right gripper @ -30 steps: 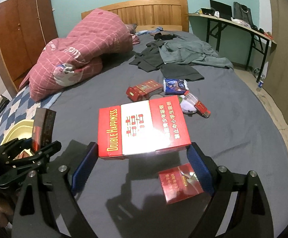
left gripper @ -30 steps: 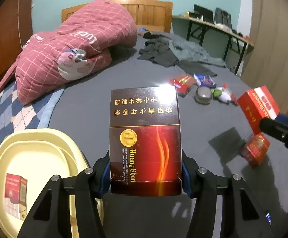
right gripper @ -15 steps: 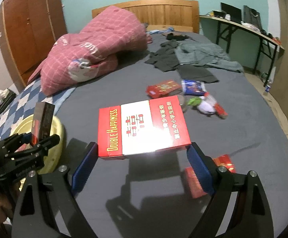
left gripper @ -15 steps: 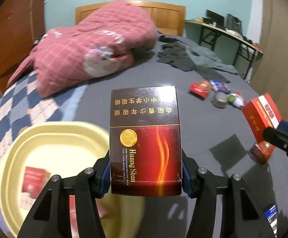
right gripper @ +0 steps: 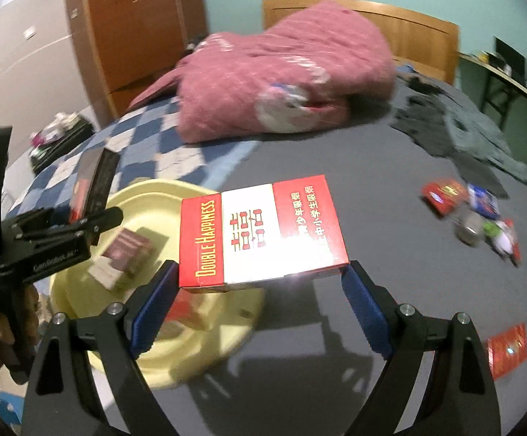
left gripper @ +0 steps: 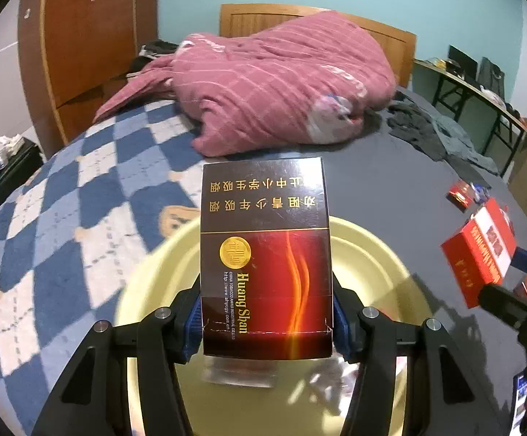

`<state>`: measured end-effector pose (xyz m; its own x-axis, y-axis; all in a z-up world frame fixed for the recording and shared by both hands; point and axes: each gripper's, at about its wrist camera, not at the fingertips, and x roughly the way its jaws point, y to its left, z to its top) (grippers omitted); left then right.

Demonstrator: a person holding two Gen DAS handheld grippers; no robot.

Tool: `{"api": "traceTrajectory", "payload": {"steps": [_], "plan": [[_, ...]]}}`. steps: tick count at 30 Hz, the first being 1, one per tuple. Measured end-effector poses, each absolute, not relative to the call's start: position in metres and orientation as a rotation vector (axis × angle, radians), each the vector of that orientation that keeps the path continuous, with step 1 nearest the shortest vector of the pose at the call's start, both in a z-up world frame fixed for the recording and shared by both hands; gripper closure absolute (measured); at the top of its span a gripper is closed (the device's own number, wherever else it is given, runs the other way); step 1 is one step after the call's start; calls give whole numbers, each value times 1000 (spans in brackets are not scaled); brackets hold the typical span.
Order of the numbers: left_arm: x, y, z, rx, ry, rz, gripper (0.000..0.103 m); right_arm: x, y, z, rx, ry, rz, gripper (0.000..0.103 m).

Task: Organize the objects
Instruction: 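Carry the Huangshan and Double Happiness packs over the yellow basin with both grippers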

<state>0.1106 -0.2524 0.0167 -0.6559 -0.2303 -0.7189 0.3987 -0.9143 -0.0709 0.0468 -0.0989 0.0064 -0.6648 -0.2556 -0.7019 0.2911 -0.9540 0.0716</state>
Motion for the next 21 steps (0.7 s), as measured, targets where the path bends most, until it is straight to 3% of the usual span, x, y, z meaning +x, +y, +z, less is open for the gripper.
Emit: {"api": "traceTrajectory", "payload": {"steps": [21], "plan": [[90, -290, -53, 1369, 415, -2502, 48, -11, -181, -58, 1245, 291, -2425, 14]]}}
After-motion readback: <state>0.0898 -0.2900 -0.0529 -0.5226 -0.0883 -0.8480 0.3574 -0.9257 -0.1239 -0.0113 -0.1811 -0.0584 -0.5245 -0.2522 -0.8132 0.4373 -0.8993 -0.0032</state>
